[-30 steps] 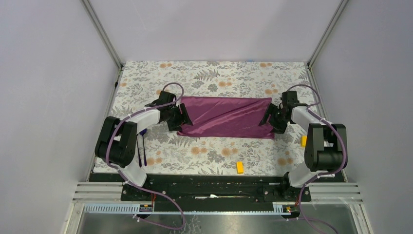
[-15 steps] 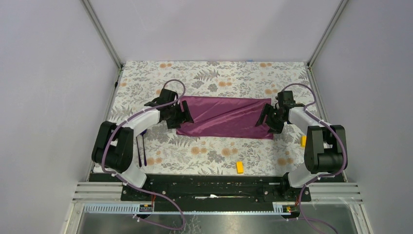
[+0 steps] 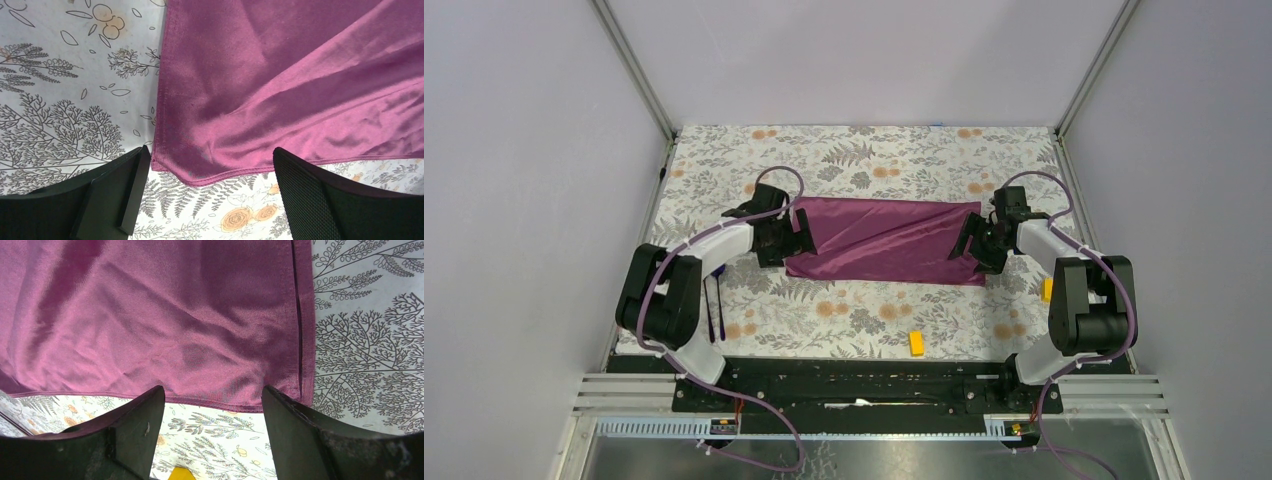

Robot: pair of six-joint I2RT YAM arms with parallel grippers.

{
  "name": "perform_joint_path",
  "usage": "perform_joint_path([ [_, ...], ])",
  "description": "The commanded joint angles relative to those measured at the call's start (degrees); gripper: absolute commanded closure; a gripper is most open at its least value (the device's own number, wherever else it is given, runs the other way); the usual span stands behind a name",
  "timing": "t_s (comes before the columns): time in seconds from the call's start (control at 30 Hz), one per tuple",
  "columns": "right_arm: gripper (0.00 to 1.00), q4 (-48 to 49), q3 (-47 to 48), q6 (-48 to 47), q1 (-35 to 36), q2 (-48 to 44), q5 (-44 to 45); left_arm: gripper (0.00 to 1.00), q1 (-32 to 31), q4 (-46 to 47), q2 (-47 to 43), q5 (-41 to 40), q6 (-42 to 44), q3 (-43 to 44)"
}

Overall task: Fold the napkin into a case and place the utensils inside
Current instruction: Fold and flatten the napkin at the center of the board.

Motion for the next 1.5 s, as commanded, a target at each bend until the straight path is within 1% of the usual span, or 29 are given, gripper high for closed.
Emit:
perform_joint_path([
  [0.0,0.23,0.4,0.6,-0.8,0.2,0.4,-0.5,0.02,0.1,2.9,0.8,1.4,0.2,0.1],
  [0.07,0.23,0.5,0.5,-0.7,0.2,0.4,-0.5,0.02,-0.1,4.1,-0.6,2.4,-0.6,-0.8],
  [0.17,0.23,0.5,0.5,-0.7,0.2,0.4,-0.6,0.01,-0.1,3.5,-2.2,4.3,-1.3,-0.2],
  [0.3,0.23,0.6,0.6,-0.7,0.2,0.3,-0.5,0.02,-0.3,3.0,-7.6,3.8,-2.4,-0.3],
  [0.4,0.24,0.6,0.6,-0.7,0.2,0.6,-0.7,0.02,-0.3,1.0,-9.1,3.7,-2.5,0.2],
  [0.47,0.24,0.6,0.6,-0.7,0.2,0.7,-0.5,0.02,-0.2,-1.9,-8.7,1.2,-2.6,1.1],
  [0.53,0.24,0.3,0.8,-0.7,0.2,0.5,-0.5,0.02,-0.3,-5.8,-7.3,-4.5,-2.1,2.4],
  [0.6,0.24,0.0,1.0,-0.7,0.2,-0.4,-0.6,0.02,-0.1,-6.7,-7.5,-7.0,-1.5,2.4],
  [0.63,0.24,-0.1,1.3,-0.7,0.2,-0.7,-1.0,0.01,-0.1,-5.8,-7.9,-6.2,-1.1,2.2],
  [0.7,0.23,-0.1,1.6,-0.5,0.4,-1.0,-2.8,0.02,-0.2,-2.8,-8.0,-1.1,-0.8,2.0],
  [0.77,0.23,-0.1,1.9,-0.1,0.8,-0.7,-4.2,0.02,-0.2,0.6,-6.5,4.8,-1.9,1.8],
  [0.83,0.21,1.0,1.6,0.5,1.0,0.1,-4.9,0.02,-0.3,3.2,-4.0,7.5,-3.0,1.9],
  [0.9,0.21,1.4,1.5,0.8,1.0,1.3,-5.0,0.02,-0.3,4.3,-1.5,7.2,-3.3,2.7],
  [0.97,0.21,1.4,1.2,1.0,1.0,2.0,-3.5,0.02,-0.3,5.1,0.6,5.1,-3.2,3.0],
  [1.07,0.20,0.5,0.0,1.4,0.9,2.0,3.5,0.02,-0.3,5.4,2.9,3.0,-3.3,3.0],
  [1.13,0.19,-0.3,-0.8,1.6,0.8,2.0,8.3,0.02,-0.3,6.6,2.0,3.1,-3.7,2.4],
  [1.2,0.19,-0.9,-1.2,1.6,0.8,2.0,11.1,0.02,-0.3,7.5,0.7,3.6,-4.1,2.7],
  [1.33,0.18,-3.7,2.7,1.3,1.6,-1.9,11.1,0.01,1.0,9.4,0.0,6.2,-5.2,5.7],
  [1.4,0.16,-3.5,5.7,1.2,2.0,-3.3,9.4,0.01,2.3,11.3,1.3,7.8,-7.1,7.4],
  [1.47,0.12,-1.4,9.1,2.5,2.1,-1.8,7.9,0.01,3.3,13.7,4.1,9.2,-8.6,10.2],
])
